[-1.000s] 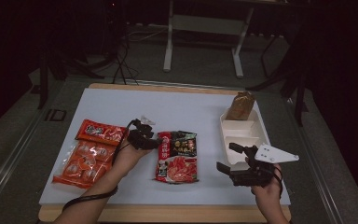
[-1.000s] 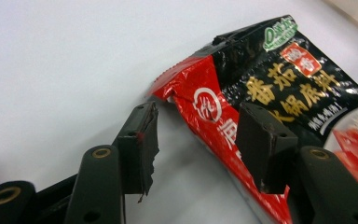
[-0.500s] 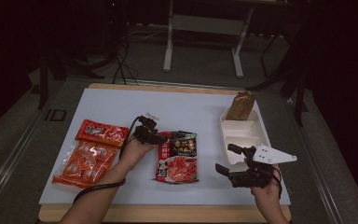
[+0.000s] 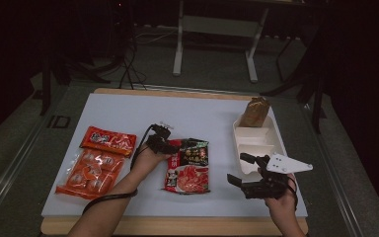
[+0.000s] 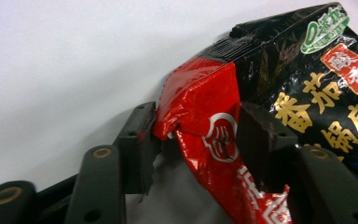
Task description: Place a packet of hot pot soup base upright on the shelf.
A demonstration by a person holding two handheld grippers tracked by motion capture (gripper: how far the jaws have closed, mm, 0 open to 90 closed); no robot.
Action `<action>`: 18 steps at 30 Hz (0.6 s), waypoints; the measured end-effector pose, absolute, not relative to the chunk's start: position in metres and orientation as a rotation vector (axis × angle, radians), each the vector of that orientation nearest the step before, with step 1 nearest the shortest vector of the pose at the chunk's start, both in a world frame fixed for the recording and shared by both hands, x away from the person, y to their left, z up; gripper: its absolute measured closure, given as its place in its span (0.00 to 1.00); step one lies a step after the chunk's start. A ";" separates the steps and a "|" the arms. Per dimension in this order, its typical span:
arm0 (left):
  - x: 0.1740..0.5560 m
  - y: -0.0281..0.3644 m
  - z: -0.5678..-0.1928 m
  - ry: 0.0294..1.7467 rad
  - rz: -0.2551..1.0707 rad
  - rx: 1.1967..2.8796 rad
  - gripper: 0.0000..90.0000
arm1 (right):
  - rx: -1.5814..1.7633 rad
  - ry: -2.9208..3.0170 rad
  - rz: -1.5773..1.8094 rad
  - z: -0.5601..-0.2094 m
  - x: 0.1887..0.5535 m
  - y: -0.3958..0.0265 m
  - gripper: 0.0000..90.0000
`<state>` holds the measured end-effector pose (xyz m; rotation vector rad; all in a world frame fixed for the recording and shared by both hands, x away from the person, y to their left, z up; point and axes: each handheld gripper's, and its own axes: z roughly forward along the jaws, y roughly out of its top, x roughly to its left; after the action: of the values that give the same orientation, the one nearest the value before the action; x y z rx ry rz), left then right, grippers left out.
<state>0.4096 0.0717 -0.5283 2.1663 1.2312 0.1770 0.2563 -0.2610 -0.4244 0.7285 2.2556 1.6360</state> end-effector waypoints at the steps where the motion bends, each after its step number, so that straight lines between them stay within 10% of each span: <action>1: 0.410 0.069 -0.528 1.236 0.186 2.181 0.56 | 0.728 2.257 1.637 -0.424 0.256 -0.261 0.17; 9: 0.408 0.057 -0.523 1.283 0.215 2.232 0.89 | 0.723 2.266 1.629 -0.425 0.257 -0.260 0.17; 18: 0.402 0.061 -0.520 1.274 0.223 2.164 0.95 | 0.725 2.268 1.640 -0.426 0.258 -0.259 0.17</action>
<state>0.4021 0.0612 -0.5203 2.1638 1.2740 0.2230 0.2583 -0.2589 -0.4255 0.7248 2.2678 1.6398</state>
